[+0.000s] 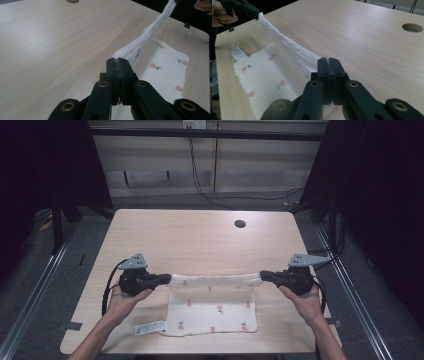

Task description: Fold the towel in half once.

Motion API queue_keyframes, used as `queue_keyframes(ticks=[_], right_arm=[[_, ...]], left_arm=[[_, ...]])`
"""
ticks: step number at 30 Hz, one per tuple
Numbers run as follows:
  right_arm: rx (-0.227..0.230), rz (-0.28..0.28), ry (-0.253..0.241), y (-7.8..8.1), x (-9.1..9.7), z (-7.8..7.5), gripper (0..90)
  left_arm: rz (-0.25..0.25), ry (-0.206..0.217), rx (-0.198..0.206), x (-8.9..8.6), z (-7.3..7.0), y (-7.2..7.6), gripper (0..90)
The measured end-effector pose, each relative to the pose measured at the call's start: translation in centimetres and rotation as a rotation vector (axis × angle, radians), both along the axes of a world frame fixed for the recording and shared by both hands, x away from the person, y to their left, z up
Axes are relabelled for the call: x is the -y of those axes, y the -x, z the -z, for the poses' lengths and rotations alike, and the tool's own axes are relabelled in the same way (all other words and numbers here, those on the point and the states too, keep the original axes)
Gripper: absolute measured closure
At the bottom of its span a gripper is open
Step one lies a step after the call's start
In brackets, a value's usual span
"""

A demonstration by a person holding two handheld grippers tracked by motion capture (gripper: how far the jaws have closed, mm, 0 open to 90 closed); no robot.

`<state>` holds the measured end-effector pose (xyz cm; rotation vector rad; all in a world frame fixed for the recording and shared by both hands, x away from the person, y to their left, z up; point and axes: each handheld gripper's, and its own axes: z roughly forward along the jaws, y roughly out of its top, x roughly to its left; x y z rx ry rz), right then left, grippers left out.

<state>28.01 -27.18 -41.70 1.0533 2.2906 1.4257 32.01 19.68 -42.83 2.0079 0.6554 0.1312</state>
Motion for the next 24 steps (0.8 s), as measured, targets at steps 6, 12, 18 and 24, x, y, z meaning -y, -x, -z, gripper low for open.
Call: queue_keyframes(ticks=[6, 12, 18, 24], right_arm=[[0.025, 0.006, 0.017, 2.1, -0.2, 0.0, 88.7], [-0.006, -0.001, 0.028, 3.5, -0.3, 1.5, 88.7], [-0.029, -0.033, 0.082, 5.7, -1.1, 2.7, 88.7], [-0.067, -0.049, 0.113, 6.6, -1.0, 4.2, 88.3]], left_arm=[[0.010, -0.022, -0.004, 0.1, 0.2, 1.6, 88.6], [0.047, -0.062, -0.029, 0.0, 1.6, 3.2, 88.2], [0.066, -0.067, -0.039, -0.5, 2.0, 4.6, 88.1], [0.138, -0.140, -0.070, 0.6, 3.8, 5.6, 87.3]])
